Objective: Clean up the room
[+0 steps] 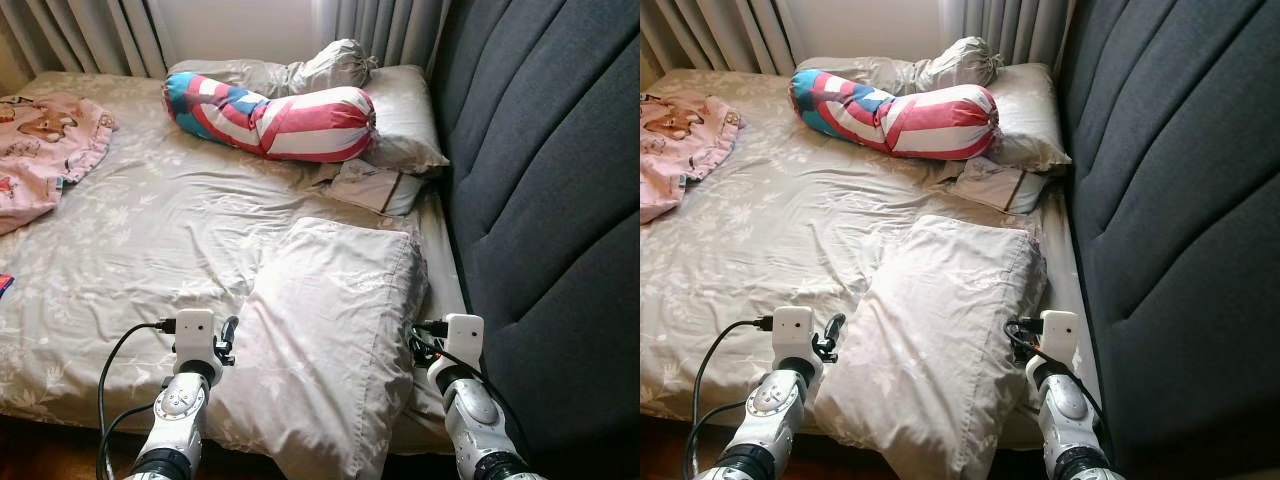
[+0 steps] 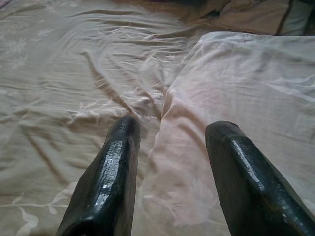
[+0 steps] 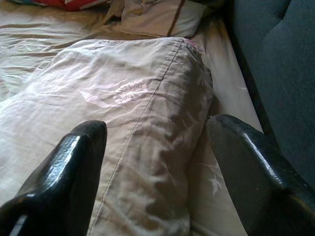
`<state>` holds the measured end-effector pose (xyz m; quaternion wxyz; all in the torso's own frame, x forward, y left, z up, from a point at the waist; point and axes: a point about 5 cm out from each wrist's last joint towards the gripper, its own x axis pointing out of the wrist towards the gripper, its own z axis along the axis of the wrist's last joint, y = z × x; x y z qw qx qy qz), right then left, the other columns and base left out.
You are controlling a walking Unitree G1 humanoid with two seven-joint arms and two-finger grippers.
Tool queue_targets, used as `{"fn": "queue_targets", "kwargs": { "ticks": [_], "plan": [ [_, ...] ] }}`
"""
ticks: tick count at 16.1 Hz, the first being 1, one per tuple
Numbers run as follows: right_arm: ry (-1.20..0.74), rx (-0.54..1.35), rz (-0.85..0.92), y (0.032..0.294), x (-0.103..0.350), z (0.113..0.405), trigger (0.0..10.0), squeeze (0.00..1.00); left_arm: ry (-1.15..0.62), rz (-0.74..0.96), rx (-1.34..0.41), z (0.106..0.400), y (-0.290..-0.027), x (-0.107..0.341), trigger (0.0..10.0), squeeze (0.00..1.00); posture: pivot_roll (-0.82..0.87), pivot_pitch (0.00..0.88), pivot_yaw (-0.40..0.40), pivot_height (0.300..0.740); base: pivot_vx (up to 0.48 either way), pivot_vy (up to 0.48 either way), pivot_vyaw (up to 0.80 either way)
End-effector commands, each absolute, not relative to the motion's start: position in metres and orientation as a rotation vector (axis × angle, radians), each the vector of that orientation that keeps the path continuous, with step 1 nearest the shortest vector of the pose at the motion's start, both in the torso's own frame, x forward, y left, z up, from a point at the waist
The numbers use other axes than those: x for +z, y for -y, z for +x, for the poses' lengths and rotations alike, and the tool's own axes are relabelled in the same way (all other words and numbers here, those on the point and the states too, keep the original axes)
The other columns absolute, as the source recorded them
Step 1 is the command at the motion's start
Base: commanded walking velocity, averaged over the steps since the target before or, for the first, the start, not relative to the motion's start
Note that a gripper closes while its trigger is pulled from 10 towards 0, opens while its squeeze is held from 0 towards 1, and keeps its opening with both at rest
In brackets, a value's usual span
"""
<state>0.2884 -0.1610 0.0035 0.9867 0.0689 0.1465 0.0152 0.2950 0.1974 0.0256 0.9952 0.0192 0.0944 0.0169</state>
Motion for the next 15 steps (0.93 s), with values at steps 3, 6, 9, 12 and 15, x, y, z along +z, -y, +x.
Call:
{"fn": "queue_targets", "kwargs": {
  "ticks": [3, 6, 9, 12, 15],
  "plan": [
    [-0.342, 0.004, 0.155, 0.1644, -0.0028, 0.2845, 10.0, 0.00, -0.205, 0.033, 0.028, 0.2948, -0.1962, 0.0239, 10.0, 0.00, -0.15, 0.070, -0.075, 0.740, 0.000, 0.380, -0.26],
    [-0.346, 0.007, 0.149, 0.1637, -0.0032, 0.2844, 10.0, 0.00, -0.198, 0.042, 0.021, 0.2951, -0.1959, 0.0247, 10.0, 0.00, -0.15, 0.071, -0.076, 0.740, 0.000, 0.000, -0.78],
    [-0.335, 0.003, 0.141, 0.1641, -0.0022, 0.2847, 10.0, 0.00, -0.193, 0.043, 0.011, 0.2950, -0.1942, 0.0251, 10.0, 0.00, -0.15, 0.072, -0.075, 0.740, 0.000, 0.000, -0.26],
    [-0.334, 0.000, 0.149, 0.1640, -0.0020, 0.2849, 10.0, 0.00, -0.185, 0.044, 0.000, 0.2959, -0.1921, 0.0262, 10.0, 0.00, -0.15, 0.072, -0.074, 0.740, 0.000, 0.000, 0.00],
    [-0.333, 0.010, 0.154, 0.1628, -0.0019, 0.2851, 10.0, 0.00, -0.186, 0.051, -0.004, 0.2963, -0.1916, 0.0266, 10.0, 0.00, -0.15, 0.071, -0.074, 0.740, 0.000, 0.000, 0.00]
  ]
}}
